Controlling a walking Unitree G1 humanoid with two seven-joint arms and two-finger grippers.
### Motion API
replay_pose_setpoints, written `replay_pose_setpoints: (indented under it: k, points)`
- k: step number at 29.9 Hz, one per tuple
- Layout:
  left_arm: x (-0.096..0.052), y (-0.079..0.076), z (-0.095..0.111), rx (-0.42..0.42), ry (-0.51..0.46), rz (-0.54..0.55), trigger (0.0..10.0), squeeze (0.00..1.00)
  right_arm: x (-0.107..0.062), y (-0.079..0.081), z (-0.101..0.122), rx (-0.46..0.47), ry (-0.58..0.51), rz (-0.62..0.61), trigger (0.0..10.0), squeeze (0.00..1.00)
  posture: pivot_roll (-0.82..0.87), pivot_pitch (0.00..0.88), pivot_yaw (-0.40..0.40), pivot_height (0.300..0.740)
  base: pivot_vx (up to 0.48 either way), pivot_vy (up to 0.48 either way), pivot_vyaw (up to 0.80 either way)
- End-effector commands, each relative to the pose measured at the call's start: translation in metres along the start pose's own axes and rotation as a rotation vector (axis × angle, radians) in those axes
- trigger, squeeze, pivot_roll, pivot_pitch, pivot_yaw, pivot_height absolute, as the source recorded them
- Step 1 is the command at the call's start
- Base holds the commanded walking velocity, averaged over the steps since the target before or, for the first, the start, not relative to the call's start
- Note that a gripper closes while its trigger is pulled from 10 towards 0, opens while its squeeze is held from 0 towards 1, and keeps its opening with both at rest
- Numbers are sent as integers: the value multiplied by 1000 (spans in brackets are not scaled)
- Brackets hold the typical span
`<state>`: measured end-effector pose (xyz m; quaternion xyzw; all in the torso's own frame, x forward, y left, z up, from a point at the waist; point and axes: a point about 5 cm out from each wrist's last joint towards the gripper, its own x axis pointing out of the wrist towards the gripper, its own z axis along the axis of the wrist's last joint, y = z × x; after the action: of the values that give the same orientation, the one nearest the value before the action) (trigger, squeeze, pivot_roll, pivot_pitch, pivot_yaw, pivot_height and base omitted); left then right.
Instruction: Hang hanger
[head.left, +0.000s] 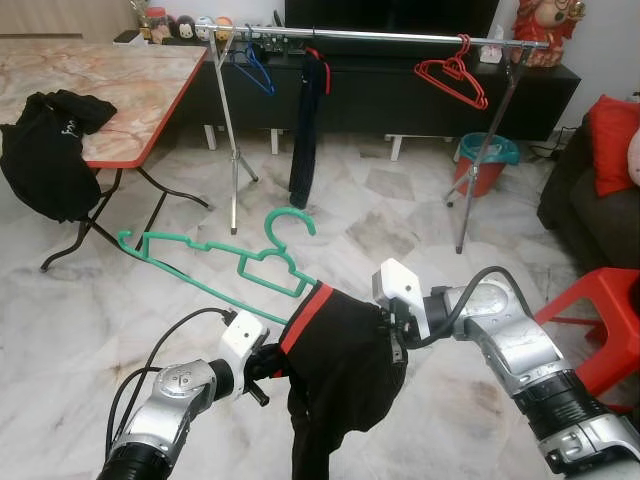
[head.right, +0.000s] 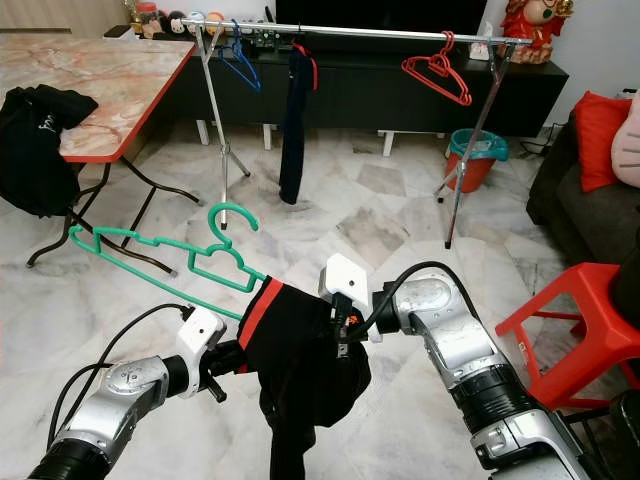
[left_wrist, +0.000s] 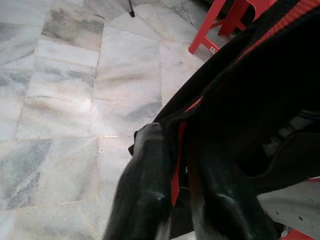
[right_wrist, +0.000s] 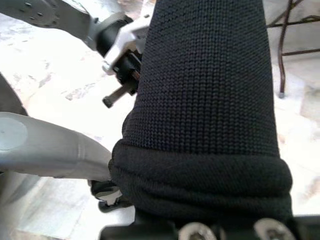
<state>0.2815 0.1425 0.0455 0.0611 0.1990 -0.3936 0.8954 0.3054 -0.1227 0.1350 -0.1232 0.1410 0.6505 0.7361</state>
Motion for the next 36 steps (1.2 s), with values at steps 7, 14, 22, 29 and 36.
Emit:
replay_pose_setpoints:
  k: [7, 14, 22, 29, 36]
  points:
    - [-4, 6, -10, -27, 17, 42, 0, 0, -21, -6, 4, -39, -10, -40, 10000, 0, -16, 0, -32, 740, 0, 0, 0]
    - [-6, 7, -16, -42, 24, 64, 0, 0, -33, -5, 3, -29, -24, -39, 10000, 0, -20, 0, -32, 740, 0, 0, 0]
    - [-8, 11, -20, -42, 44, 90, 0, 0, -44, 2, 1, -60, -24, 46, 10000, 0, -17, 0, -31, 740, 0, 0, 0]
    - [-10, 13, -25, -44, 66, 108, 0, 0, -68, 23, 2, -21, -25, 273, 10000, 0, -19, 0, -33, 740, 0, 0, 0]
    - [-11, 13, -27, -46, 72, 123, 0, 0, -81, 36, 1, 14, -18, 333, 10000, 0, -19, 0, -32, 740, 0, 0, 0]
